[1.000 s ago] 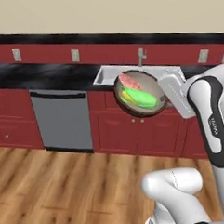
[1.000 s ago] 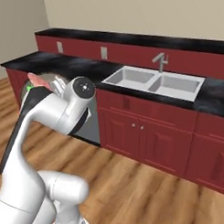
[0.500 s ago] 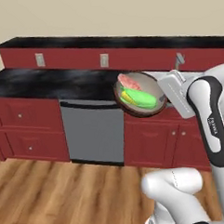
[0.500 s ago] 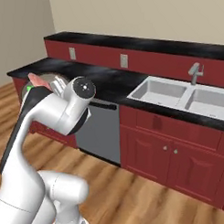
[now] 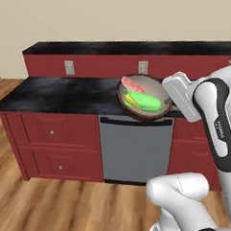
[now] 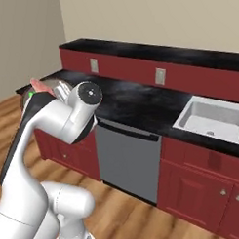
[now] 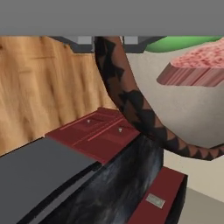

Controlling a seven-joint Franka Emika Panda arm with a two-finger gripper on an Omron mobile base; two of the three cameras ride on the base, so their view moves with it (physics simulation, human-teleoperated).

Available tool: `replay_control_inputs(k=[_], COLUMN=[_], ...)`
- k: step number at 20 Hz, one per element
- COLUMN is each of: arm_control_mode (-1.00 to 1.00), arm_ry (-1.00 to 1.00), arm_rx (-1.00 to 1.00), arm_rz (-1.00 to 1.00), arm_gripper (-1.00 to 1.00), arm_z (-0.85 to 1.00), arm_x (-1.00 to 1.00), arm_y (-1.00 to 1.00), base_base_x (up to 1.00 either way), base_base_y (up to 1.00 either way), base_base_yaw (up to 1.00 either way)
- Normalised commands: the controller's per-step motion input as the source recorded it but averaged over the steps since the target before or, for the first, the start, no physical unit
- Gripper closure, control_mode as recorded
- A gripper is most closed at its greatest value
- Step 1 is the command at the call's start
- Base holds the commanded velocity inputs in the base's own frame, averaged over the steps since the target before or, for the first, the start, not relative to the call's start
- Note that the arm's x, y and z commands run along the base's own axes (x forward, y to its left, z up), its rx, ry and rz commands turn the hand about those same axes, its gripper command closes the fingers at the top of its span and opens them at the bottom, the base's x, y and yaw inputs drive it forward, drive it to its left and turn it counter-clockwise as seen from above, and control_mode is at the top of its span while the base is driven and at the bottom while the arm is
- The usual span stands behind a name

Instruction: The microwave is finished heating the steak and corn. Take the bowl containing the food and place it on the dining counter.

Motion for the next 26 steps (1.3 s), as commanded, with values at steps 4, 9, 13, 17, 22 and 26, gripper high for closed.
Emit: replay_control_inputs(k=[4,9,13,17,22,26], arm_control_mode=[1.0,1.0,1.0,1.0,1.0,1.0], arm_ry=[0.0,0.0,0.0,0.0,0.0,0.0], arm_rx=[0.0,0.0,0.0,0.0,0.0,0.0], arm_rz=[0.0,0.0,0.0,0.0,0.0,0.0], arm_gripper=[1.0,1.0,1.0,1.0,1.0,1.0], arm_z=[0.0,0.0,0.0,0.0,0.0,0.0], arm_x=[0.0,0.0,0.0,0.0,0.0,0.0], arm_y=[0.0,0.0,0.0,0.0,0.0,0.0], base_base_x=[0.96,0.92,0.71,0.56,0.6,0.91], base_base_y=[1.0,1.0,1.0,1.0,1.0,1.0], base_base_yaw=[0.0,0.0,0.03,0.07,0.07,0.0])
